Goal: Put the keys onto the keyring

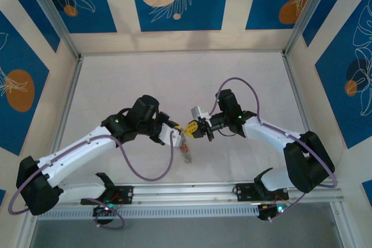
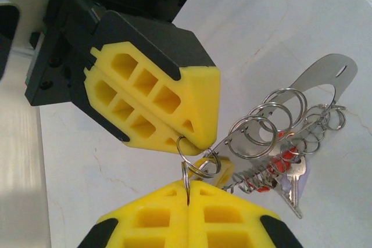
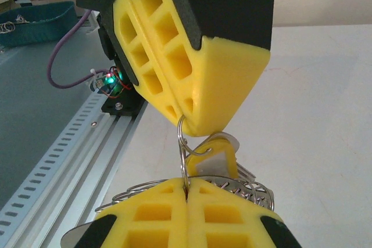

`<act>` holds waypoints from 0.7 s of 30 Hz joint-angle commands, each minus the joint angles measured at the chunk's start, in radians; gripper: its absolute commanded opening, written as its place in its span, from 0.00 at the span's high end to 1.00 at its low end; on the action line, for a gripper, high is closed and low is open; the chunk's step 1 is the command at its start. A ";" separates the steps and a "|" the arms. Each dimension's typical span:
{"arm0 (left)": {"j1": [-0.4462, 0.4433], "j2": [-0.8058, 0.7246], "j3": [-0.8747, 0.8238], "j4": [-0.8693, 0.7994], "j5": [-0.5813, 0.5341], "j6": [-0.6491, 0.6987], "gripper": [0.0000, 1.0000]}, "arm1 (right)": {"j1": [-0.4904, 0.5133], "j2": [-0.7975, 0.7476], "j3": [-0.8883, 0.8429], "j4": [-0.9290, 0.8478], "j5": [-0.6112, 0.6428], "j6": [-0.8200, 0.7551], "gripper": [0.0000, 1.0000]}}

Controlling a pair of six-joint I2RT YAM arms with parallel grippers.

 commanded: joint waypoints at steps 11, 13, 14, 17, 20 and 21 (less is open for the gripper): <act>-0.052 -0.015 -0.026 0.011 -0.046 0.062 1.00 | -0.020 -0.001 0.010 0.041 -0.055 0.051 1.00; -0.060 -0.019 -0.029 0.014 -0.052 0.063 1.00 | -0.021 0.001 0.008 0.049 -0.050 0.061 1.00; -0.064 -0.020 -0.032 0.017 -0.059 0.063 1.00 | -0.024 0.001 0.008 0.054 -0.049 0.066 1.00; -0.073 -0.023 -0.041 0.028 -0.076 0.062 1.00 | -0.031 -0.002 -0.003 0.086 -0.047 0.091 1.00; -0.078 -0.030 -0.053 0.044 -0.083 0.045 1.00 | -0.039 -0.007 -0.008 0.097 -0.047 0.102 1.00; -0.078 -0.037 -0.059 0.052 -0.083 0.041 1.00 | -0.042 -0.007 -0.010 0.099 -0.045 0.103 1.00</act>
